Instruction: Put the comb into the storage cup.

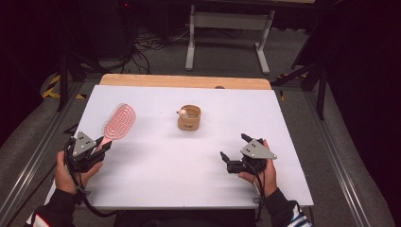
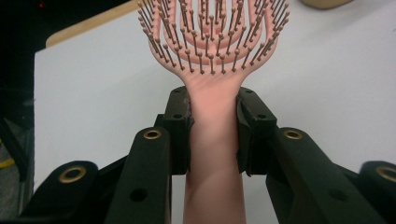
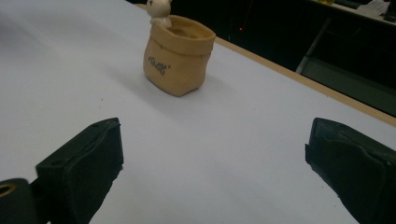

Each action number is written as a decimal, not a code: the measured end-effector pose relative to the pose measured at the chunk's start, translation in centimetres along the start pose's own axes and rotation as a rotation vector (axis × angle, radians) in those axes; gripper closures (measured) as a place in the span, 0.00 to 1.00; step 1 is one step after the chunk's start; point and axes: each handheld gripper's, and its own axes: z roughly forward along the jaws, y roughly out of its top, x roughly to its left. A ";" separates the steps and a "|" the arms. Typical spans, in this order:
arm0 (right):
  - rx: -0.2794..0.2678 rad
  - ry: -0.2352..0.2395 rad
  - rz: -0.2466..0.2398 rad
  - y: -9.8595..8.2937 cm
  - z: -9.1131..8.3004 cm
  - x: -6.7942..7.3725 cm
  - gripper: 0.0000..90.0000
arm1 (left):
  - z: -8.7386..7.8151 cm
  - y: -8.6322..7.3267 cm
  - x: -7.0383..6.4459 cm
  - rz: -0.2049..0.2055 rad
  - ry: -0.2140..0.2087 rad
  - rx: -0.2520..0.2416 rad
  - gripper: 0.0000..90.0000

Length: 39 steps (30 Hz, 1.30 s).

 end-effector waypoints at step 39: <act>-0.130 0.119 0.106 6.6 3.1 1.3 0.07 | 3.0 4.9 -6.6 0.127 -0.126 -0.196 0.77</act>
